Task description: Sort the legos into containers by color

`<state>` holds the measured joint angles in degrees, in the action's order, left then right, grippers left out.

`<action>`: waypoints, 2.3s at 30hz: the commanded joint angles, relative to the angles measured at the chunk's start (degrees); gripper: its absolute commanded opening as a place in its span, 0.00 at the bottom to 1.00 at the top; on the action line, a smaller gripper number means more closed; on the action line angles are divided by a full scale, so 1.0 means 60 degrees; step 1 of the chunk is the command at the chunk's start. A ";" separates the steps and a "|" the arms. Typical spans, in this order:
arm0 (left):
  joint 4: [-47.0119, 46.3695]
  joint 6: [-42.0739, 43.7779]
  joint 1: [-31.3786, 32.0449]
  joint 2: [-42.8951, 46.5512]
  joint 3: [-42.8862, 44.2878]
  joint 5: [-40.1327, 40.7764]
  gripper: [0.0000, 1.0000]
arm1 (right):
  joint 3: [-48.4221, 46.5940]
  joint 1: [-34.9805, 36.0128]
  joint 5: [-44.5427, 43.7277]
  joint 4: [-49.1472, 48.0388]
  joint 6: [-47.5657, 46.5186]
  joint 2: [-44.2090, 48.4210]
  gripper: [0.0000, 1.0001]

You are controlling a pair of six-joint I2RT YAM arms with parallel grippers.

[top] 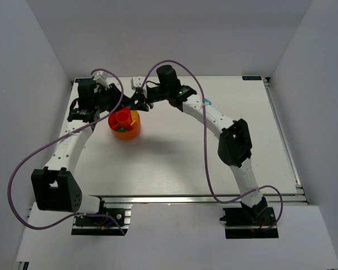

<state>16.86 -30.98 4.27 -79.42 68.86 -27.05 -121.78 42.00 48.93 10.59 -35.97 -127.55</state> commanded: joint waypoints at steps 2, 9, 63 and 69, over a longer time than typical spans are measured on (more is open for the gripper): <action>-0.0071 0.0154 -0.0009 0.0067 0.0257 -0.0223 0.17 | 0.0227 0.0046 0.0093 -0.0168 0.0427 0.0750 0.52; 0.1493 0.1556 -0.0185 -0.0589 0.1544 0.1340 0.11 | 0.1222 -0.0466 -0.1386 -0.0125 0.1511 0.1349 0.89; 0.5276 0.3406 -0.0199 -0.5909 0.6495 0.2750 0.56 | 0.9661 -0.5432 0.1456 -0.1619 0.3592 0.7649 0.48; 0.5552 0.3216 -0.0199 -0.6070 0.7623 0.2706 0.62 | 0.9457 -0.5564 0.0328 -0.1458 0.3416 0.7474 0.70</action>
<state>49.30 -11.20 2.85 -116.16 110.26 -11.03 -63.86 9.19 54.11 2.72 -14.76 -83.57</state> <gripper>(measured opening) 0.622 0.693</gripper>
